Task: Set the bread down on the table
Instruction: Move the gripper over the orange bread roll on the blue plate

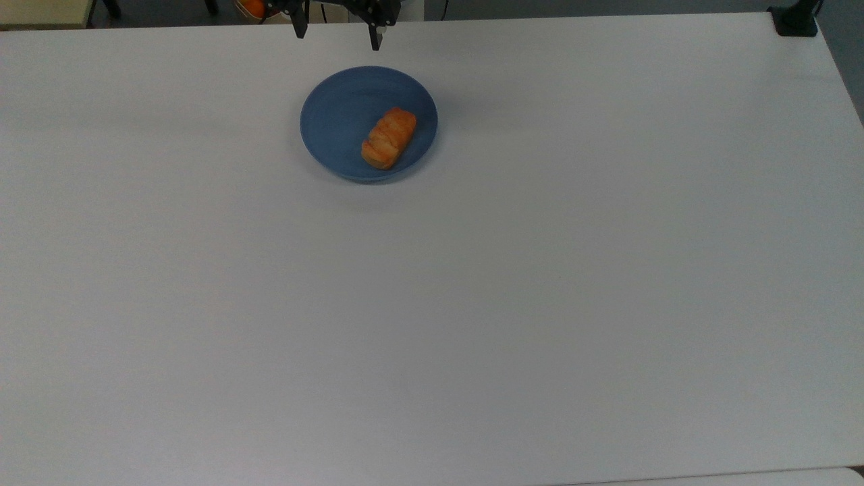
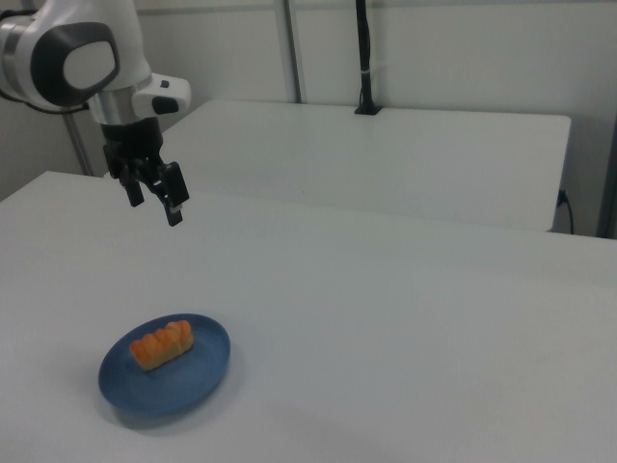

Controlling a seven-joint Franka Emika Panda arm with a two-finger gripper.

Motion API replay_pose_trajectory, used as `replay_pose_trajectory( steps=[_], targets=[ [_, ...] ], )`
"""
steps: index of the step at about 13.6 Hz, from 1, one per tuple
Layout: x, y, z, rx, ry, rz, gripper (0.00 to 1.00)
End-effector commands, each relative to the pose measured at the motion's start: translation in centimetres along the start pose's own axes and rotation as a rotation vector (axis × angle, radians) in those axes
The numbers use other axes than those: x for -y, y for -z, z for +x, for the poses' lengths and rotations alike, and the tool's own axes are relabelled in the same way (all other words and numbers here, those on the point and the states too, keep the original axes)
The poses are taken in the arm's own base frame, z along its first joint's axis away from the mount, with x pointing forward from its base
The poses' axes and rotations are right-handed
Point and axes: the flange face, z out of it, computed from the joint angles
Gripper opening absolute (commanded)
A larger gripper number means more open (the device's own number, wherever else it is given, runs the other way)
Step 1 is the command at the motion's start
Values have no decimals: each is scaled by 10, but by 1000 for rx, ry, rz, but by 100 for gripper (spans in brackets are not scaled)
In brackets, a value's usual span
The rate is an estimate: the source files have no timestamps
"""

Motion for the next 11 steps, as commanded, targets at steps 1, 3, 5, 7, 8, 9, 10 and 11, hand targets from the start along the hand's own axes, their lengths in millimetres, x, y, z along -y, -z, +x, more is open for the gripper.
replay_pose_trajectory(
  steps=[1,3,5,7,8,9,10,11],
  targets=[
    [-2,-6,-44,-28,10,16,100],
    [-4,-16,-59,-7,12,11,100],
    [-1,-32,-64,22,17,5,100],
    [17,-63,-68,13,19,-4,100],
    [23,-77,-70,10,5,-8,100],
    [26,-89,-68,4,-29,-7,100],
    [27,-100,-66,0,-68,-5,100],
    [30,-114,-63,2,-84,-4,100]
  ],
)
